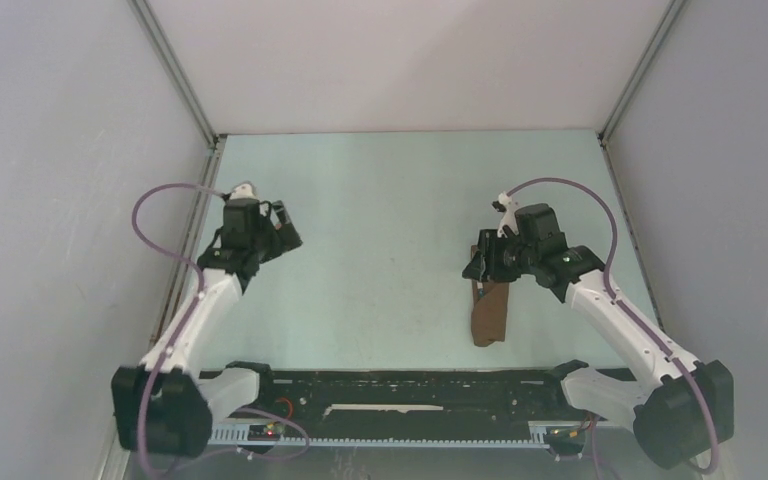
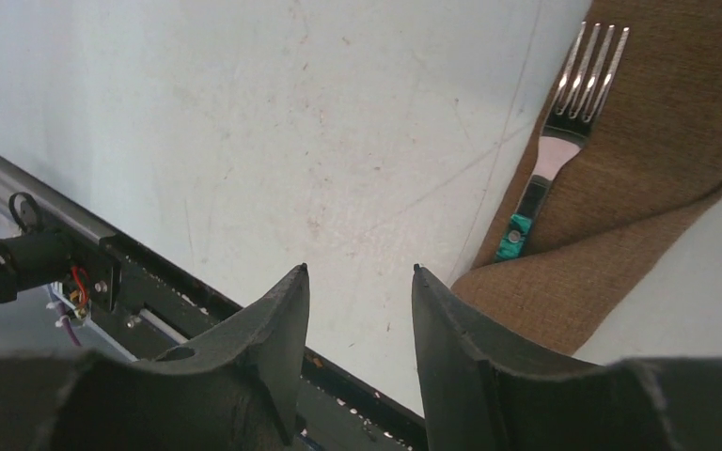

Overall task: Fold the napkin into a case and place the utensils inside
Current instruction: Pick up the knife from the corner of the board.

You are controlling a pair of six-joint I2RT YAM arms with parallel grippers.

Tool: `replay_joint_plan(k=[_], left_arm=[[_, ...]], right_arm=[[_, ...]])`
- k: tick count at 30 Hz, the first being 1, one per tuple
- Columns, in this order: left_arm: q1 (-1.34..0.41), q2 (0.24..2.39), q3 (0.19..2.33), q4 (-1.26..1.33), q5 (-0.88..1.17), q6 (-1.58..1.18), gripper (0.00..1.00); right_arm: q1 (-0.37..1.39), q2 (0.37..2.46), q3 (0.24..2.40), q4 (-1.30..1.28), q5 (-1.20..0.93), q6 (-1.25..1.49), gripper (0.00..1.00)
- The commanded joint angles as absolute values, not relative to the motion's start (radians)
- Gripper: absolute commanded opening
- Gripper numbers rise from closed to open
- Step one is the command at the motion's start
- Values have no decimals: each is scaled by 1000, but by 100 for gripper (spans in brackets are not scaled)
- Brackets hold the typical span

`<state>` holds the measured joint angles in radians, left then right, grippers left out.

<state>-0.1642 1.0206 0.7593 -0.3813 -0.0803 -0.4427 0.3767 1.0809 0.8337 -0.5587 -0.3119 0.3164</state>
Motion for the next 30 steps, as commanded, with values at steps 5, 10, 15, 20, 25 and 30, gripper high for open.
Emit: replay_joint_plan(k=[5,10,15,20,25,30], left_arm=[[-7,1516,1119,-578,-233,-216,88],[89,1776,1335,-700,-142,-112,78],[95,1909,1450,-734,-25,-32,80],[94,2008,1508,-814,-45,-4,80],[94,2065,1530,-841,-16,-3,75],[82,2096,1522,-861,3,-3,51]], right_arm=[[385,1047,802,-521,-405,309,52],[384,993,782,-534,-411,316,52],[378,978,772,-538,-419,308,52],[371,971,772,-546,-433,303,52],[370,976,773,-537,-440,308,52],[370,982,773,-529,-439,311,52]])
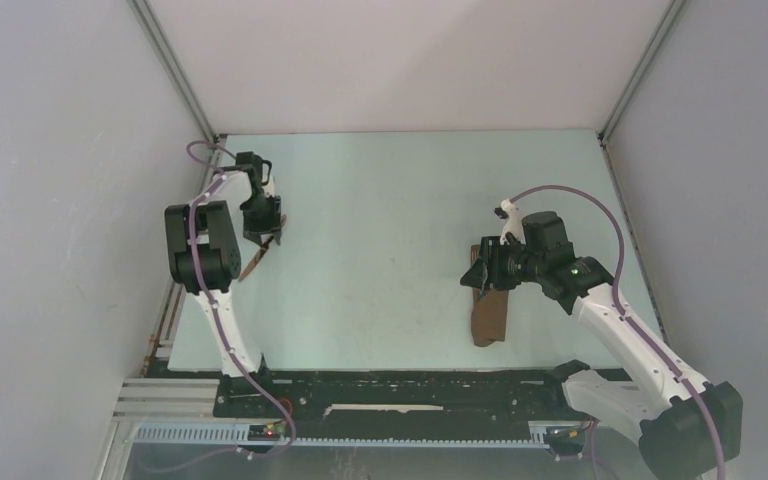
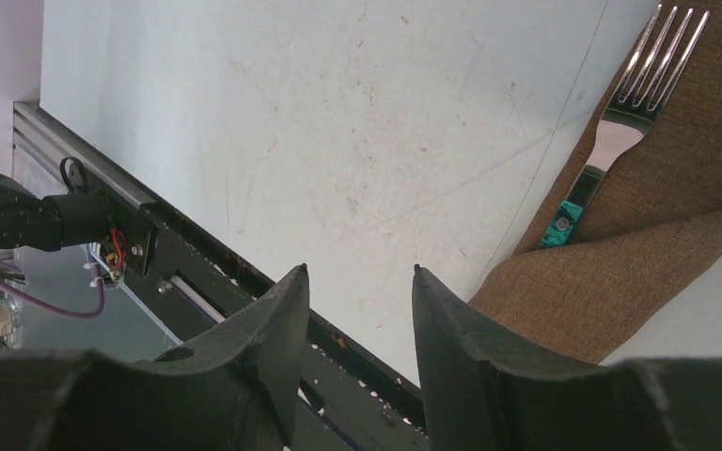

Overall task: Fold the napkin into a case and place the utensils inside
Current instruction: Pick up the knife from the corner of the board, then pass from the left arm to the right

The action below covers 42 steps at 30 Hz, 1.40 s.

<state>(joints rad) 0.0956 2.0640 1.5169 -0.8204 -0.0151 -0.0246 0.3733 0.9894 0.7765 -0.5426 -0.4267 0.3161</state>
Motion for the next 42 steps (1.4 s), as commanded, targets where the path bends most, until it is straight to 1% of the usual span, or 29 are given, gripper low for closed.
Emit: replay_joint_plan(k=[1,3,8,10,11,13,14,17,21,23,26,28,30,31,34,38,42], left_arm=[[78,2097,1522,-860,3,9,44],[68,2089,1516,-861,-32,35,34],[18,2027,1478,-837,-109,58,20],[8,1986,1455,-828,-68,70,14],[-17,1963,1440,-812,-29,70,13],[-62,1929,1421,-791,11,65,3],[-86,1914,1413,-787,29,65,0],[-164,1858,1363,-753,61,63,0],[-317,1782,1297,-714,29,78,0],[-397,1734,1258,-682,34,83,0],[-479,1644,1197,-634,48,57,0],[-521,1583,1165,-610,82,34,0],[-594,1524,1144,-602,91,33,0],[-627,1498,1137,-602,86,36,0],[-690,1437,1121,-604,90,20,0],[-748,1394,1118,-614,86,5,0],[-799,1376,1108,-613,74,5,0]], right_arm=[[370,983,773,-529,-440,314,52],[373,985,773,-530,-438,316,52],[380,989,773,-531,-409,318,52],[379,998,773,-532,-400,322,52],[379,1006,773,-532,-398,324,52],[381,1019,772,-531,-396,331,51],[384,1024,773,-532,-389,335,51],[414,1044,773,-526,-359,338,51],[437,1073,773,-504,-366,361,52],[407,1093,761,-450,-468,426,52],[298,1137,682,-258,-718,610,53],[268,1180,662,-144,-808,673,55],[272,1227,661,-60,-862,707,65],[280,1249,661,-17,-887,729,67],[315,1328,682,124,-932,796,68],[381,1401,733,181,-896,838,69],[434,1472,741,283,-866,918,65]])
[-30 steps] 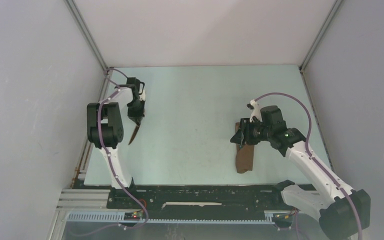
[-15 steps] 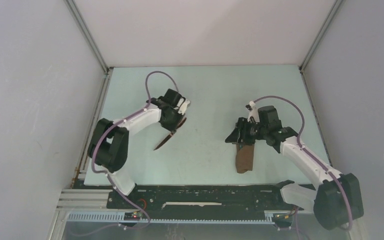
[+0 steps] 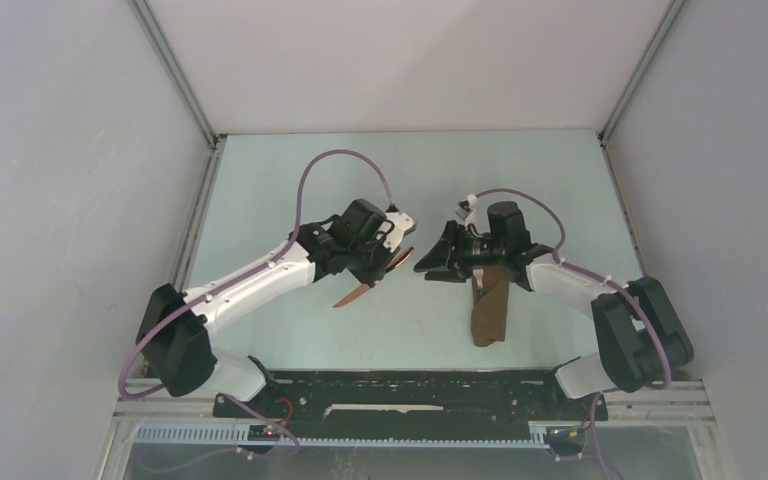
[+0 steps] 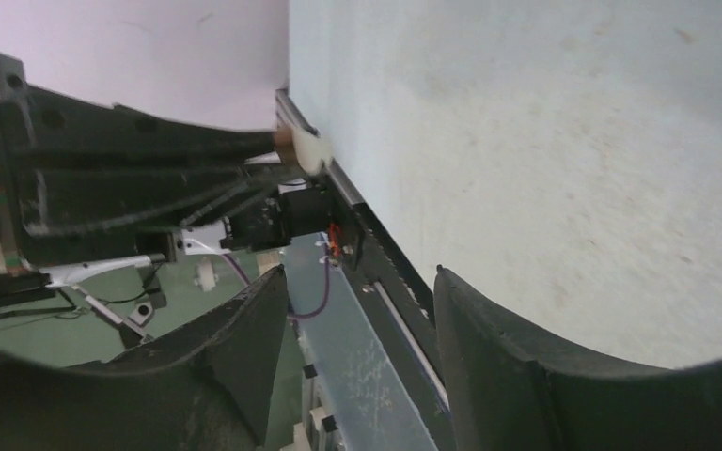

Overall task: Fold the napkin into a case and place the utensils inside
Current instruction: Pass from the left arm to the right

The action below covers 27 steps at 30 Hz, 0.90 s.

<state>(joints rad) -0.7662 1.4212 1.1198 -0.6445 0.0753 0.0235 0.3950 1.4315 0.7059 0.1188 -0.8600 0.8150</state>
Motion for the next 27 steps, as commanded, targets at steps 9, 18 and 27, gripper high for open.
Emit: replay_joint_plan(k=[9,18,27], left_arm=[[-854,1350,1083,-597,82,5,0],[-860,1331,1074,-581,91,6,0],[-811,1161,1049,-482,-33,-363,84]], right_arm=[[488,1543,740,394,-814,1016,49],[513,1598,734,538,-831,1091,15],[432,1562,541,985,-761,1323,0]])
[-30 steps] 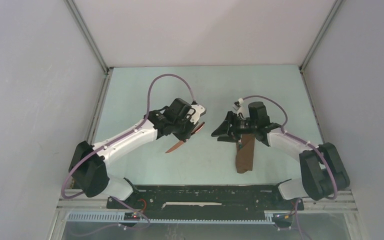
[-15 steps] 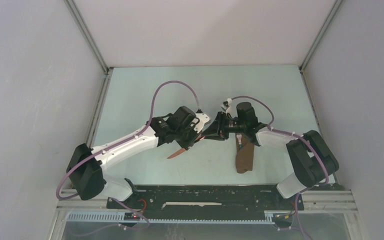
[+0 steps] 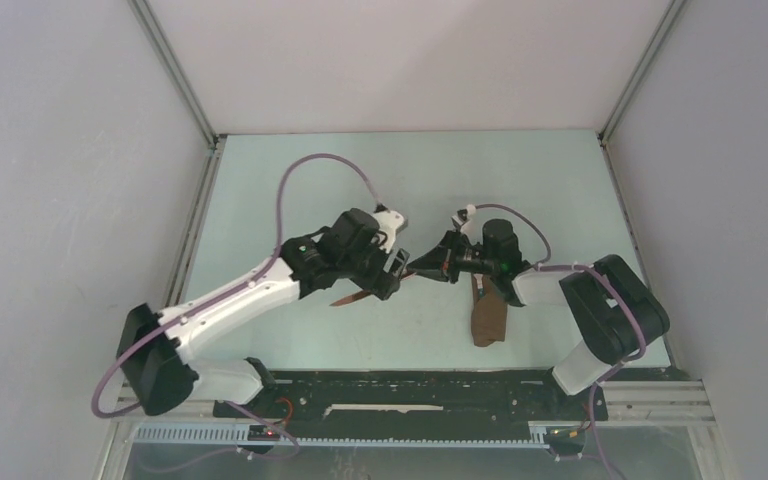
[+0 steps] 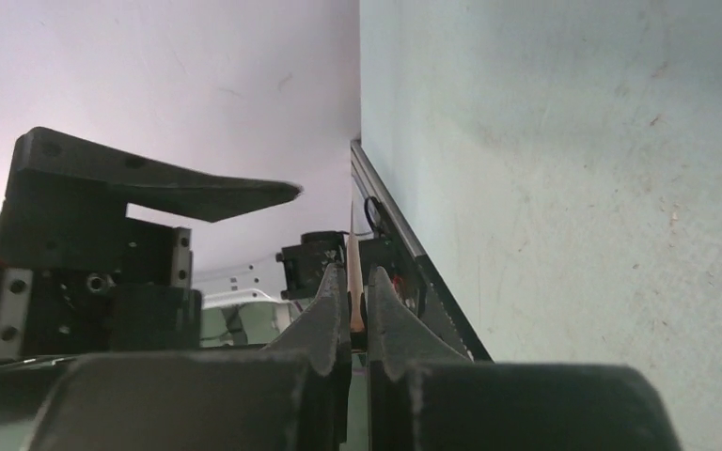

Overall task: Fold the napkin into a case and place the utensils inside
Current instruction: Pass from the left arm to the right, then pass from the right arm to the left

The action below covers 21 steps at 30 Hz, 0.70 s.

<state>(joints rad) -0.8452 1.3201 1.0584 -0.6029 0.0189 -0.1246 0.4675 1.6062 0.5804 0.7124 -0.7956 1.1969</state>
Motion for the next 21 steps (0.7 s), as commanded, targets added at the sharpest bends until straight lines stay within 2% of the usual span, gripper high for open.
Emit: replay_joint_plan(k=[1,5,9,12,16,19,21], left_arm=[[-780,1127,1033,-452,-14,-446,86],[-644,986,914,-389,16,-855,88],[-607,740,611,45,17,-1102,86],[-607,668,509,281,7,-1158,86],[-609,700,481,469,88,-1189,83],[-617,726,443,604,92,-1226,76],[-622,739,425,674,87,-1238,67]], right_arm=[[424,1554,524,1020,-751,1337,0],[377,1488,427,1236,-691,1396,0],[342,1397,374,1266,-632,1410,0],[338,1353,372,1257,-599,1425,0],[350,1303,373,1272,-551,1468,0],[368,1273,374,1293,-513,1483,0],[386,1253,373,1295,-487,1486,0]])
